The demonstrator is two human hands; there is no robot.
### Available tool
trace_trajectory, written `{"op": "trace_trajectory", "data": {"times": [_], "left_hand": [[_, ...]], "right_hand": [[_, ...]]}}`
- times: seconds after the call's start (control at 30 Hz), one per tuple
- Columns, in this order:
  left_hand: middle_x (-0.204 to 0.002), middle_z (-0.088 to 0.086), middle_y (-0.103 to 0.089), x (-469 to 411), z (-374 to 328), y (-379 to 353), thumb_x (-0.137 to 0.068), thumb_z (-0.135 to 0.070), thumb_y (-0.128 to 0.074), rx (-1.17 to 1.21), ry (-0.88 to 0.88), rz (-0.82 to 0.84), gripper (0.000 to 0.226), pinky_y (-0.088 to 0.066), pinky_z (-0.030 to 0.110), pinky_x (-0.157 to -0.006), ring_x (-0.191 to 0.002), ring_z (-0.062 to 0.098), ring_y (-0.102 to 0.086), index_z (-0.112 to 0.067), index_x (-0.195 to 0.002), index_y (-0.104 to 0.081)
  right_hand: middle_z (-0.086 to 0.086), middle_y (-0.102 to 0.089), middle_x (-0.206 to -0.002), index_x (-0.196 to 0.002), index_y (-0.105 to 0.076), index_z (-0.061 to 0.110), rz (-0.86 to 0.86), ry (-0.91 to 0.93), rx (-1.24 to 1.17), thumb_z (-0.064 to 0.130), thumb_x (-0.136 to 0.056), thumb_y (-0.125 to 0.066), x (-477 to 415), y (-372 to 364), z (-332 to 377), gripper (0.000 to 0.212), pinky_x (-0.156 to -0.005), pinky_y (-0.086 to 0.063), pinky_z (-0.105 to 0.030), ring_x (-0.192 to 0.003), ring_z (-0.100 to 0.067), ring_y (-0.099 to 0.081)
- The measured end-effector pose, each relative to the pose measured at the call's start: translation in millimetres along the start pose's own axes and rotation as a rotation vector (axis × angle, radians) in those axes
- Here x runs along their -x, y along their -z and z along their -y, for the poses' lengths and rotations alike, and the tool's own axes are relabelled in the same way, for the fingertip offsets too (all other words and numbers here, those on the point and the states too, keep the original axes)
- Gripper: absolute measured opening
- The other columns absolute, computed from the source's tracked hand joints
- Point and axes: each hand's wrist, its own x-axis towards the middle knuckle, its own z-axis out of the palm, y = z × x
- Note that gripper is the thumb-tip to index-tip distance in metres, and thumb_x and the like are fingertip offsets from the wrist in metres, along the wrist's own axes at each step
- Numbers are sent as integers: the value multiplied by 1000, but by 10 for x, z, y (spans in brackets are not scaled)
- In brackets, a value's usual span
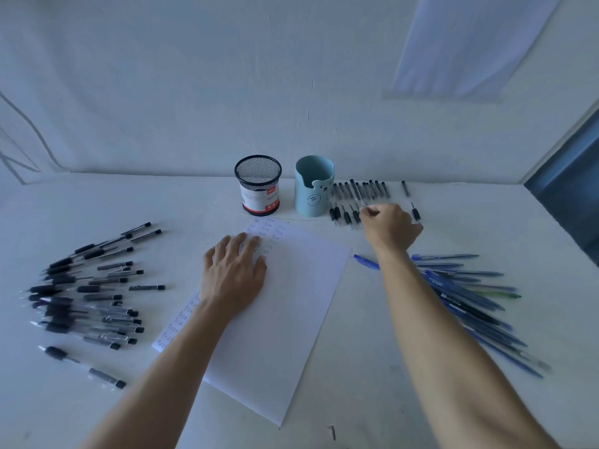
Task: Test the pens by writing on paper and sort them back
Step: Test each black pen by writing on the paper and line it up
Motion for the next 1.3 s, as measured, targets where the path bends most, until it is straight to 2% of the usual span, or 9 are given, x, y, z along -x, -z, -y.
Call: {"op": "trace_trajectory", "data": {"times": [0.17,0.4,0.63,0.7,0.83,0.93,1.07,1.2,1.3], "left_hand": [[-144,-5,-48,-13,13,-12,-89,-51,-26,7,-3,-11,55,-25,43,-112,-136,22,-36,-32,-135,-49],[-144,-7,-46,-22,14,-8,-91,-49,-33,18,0,-2,49,-24,43,-112,-137,21,-35,-33,-135,-47],[-143,-6,-47,-14,15,-5,-91,-49,-32,14,-6,-9,50,-25,44,-111,-136,21,-36,-32,-135,-48],[-143,-5,-47,-11,9,4,-91,-50,-31,16,-5,-7,51,-25,44,-111,-136,21,-36,-32,-135,-48],[-144,-5,-48,1,2,25,-89,-50,-29,12,-1,-4,54,-25,43,-111,-136,22,-36,-32,-135,-49],[-147,-5,-46,8,-1,35,-87,-52,-26,23,0,17,58,-23,42,-112,-138,22,-34,-31,-137,-48],[-154,-7,-43,-5,27,34,-89,-54,-34,117,59,59,60,-17,37,-117,-145,20,-29,-28,-141,-49],[-135,1,-62,8,-27,208,-89,-27,-53,406,194,-11,44,-33,35,-111,-132,24,-49,-18,-132,-61],[-124,1,-69,2,10,417,-88,-8,-51,607,397,-62,39,-43,29,-99,-115,23,-59,-20,-121,-69]], "right_hand": [[2,-57,-56,-62,-63,16,23,21,39,35,-89,-60,-194,-214,250,33,-74,-23,-37,-66,-24,-58],[4,-60,-71,-89,-72,22,105,-7,103,35,-81,-67,-232,-378,383,16,-80,-21,-38,-74,-21,-53],[2,-72,-100,-106,-71,28,97,-18,42,58,-81,-67,-194,-339,347,39,-106,-30,-44,-102,-23,-63],[2,-72,-102,-105,-71,28,75,-16,-15,58,-83,-65,-135,-296,337,38,-100,-31,-42,-104,-23,-62],[6,-69,-97,-90,-64,28,-11,26,-126,36,-82,-61,157,-179,331,12,-84,-29,-36,-97,-24,-62],[4,-68,-94,-92,-65,23,-31,133,-168,29,-81,-61,539,-182,356,13,-76,-29,-34,-91,-25,-60],[2,-68,-89,-92,-69,19,32,489,-166,34,-75,-55,1174,-340,371,26,-75,-42,-36,-87,-29,-62],[-3,-67,-113,-108,-71,19,198,616,-9,47,-77,-42,1556,-490,373,51,-94,-46,-45,-111,-29,-61],[-8,-52,-143,-132,-57,18,344,643,101,53,-83,-28,1653,-477,345,68,-112,-30,-53,-136,-33,-42]]}}
